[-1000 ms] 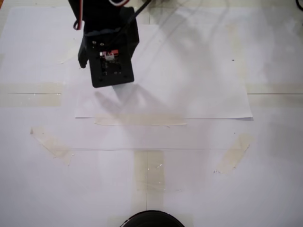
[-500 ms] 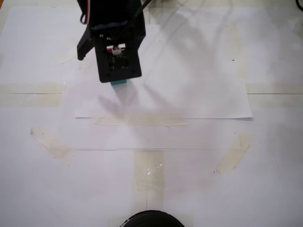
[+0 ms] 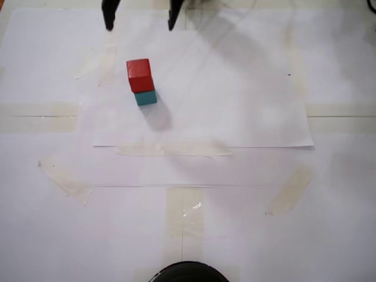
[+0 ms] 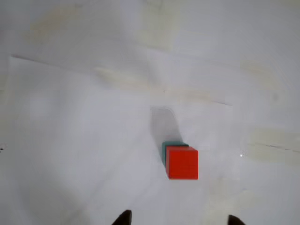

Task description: Put the red cube on the top of the blue cube.

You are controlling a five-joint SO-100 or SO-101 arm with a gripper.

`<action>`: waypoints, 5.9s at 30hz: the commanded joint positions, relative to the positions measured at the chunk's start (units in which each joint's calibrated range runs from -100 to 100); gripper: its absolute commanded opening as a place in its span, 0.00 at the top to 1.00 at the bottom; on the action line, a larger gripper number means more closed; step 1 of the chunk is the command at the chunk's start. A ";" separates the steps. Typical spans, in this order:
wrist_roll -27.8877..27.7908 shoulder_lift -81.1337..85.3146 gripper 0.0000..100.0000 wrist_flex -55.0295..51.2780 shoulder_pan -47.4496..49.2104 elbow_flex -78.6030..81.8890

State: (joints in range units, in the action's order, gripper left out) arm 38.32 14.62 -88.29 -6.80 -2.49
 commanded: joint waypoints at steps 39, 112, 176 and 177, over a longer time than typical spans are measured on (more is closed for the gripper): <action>9.13 82.89 1.00 29.14 7.78 97.58; 5.86 82.80 1.00 31.09 4.22 102.30; -2.05 45.98 1.00 15.85 -6.98 45.65; -2.39 41.86 1.00 16.34 -6.75 42.66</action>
State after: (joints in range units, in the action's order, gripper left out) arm 37.53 72.32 -76.01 -13.67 54.54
